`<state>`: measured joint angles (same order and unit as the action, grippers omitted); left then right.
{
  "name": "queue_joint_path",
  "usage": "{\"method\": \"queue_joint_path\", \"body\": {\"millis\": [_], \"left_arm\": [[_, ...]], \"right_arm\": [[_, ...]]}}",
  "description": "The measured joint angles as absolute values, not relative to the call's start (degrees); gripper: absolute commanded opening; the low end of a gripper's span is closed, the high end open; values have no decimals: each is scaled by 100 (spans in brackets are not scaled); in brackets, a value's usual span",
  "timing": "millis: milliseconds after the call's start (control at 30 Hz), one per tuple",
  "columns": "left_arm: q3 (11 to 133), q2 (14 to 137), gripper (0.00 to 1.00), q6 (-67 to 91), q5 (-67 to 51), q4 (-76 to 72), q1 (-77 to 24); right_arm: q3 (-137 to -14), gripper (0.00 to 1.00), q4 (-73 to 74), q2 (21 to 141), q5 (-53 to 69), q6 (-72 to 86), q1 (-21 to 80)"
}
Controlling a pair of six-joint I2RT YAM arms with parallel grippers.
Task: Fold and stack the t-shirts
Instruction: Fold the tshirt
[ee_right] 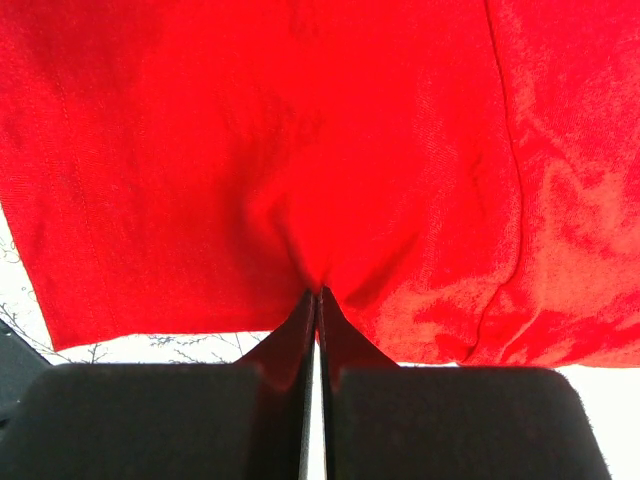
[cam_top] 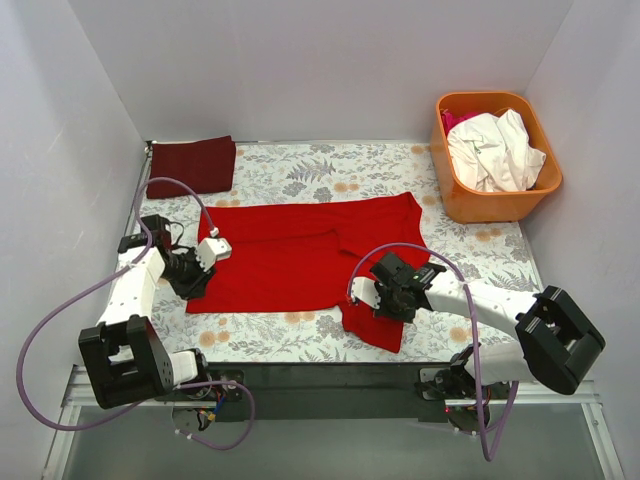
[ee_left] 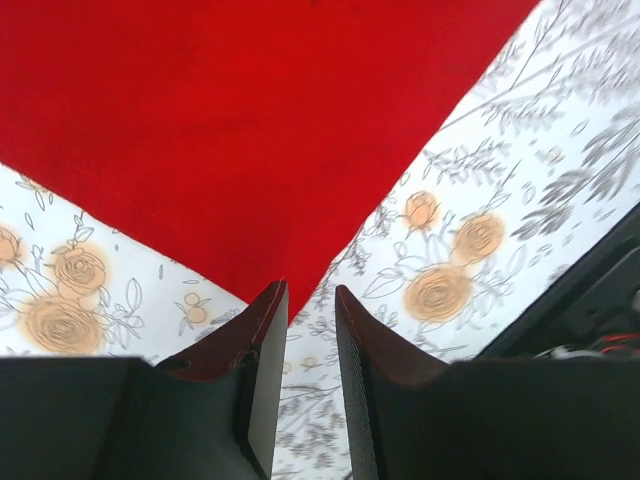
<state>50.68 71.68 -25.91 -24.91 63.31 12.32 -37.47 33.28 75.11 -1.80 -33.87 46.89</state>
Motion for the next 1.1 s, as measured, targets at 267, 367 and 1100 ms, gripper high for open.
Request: {"method": "queue_joint_path", "body": {"millis": [267, 367, 1100], "left_arm": [[4794, 7354, 24, -3946, -1970, 6226, 1232], [4560, 7426, 24, -4123, -1702, 6130, 1232], [3579, 7168, 0, -4414, -1269, 5221, 1232]], "right_arm": [[-3782, 1, 3380, 7537, -180, -3426, 4683], [-3785, 1, 3387, 7542, -180, -3430, 4676], [-3892, 1, 3789, 7273, -40, -3586, 4595]]}}
